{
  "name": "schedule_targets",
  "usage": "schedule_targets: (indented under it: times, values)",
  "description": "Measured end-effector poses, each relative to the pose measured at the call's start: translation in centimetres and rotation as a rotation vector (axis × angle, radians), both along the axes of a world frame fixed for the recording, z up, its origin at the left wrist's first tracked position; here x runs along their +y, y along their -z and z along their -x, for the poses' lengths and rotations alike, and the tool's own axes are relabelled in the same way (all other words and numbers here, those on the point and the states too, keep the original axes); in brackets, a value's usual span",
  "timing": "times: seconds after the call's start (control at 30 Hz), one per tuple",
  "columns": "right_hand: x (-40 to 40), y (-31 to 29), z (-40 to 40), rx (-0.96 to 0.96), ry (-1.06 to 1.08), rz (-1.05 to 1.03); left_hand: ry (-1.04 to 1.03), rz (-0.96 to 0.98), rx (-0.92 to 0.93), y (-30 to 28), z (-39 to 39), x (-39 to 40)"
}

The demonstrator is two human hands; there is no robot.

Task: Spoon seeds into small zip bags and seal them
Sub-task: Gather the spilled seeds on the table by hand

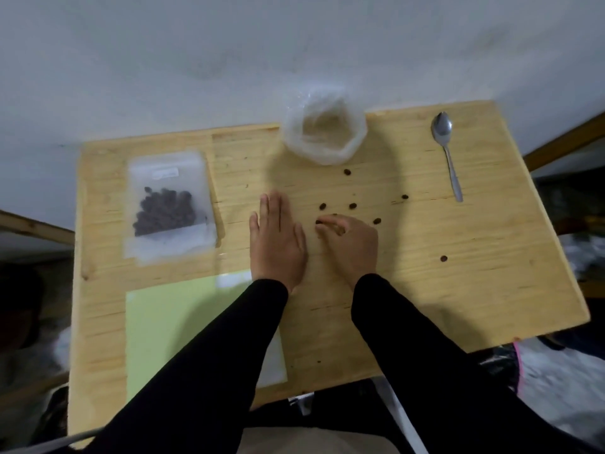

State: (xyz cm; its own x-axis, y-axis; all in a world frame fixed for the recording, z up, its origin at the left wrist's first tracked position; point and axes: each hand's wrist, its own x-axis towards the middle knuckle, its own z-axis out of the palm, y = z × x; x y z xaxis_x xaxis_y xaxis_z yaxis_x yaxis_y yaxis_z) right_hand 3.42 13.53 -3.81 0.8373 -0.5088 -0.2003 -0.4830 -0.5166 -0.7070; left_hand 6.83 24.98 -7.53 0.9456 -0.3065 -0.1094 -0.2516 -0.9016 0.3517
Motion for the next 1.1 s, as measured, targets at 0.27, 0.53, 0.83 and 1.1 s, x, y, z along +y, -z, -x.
schedule_targets:
  times: [0.27, 0.53, 0.83, 1.1]
  values:
    - [1.6, 0.0, 0.6, 0.028, -0.002, 0.167, 0.013, 0.03, 0.028, -0.3, 0.0, 0.1]
    - [0.9, -2.1, 0.9, -0.108, 0.56, -0.717, 0.163, 0.089, 0.009, -0.5, -2.2, -0.2]
    - [-0.5, -1.1, -0.3, 0.008, 0.183, -0.121, 0.169, 0.085, -0.03, -0.4, -2.3, -0.1]
    - [0.1, -0.1, -0.8, -0.011, 0.188, 0.011, 0.177, 0.084, -0.023, 0.0, -2.3, -0.1]
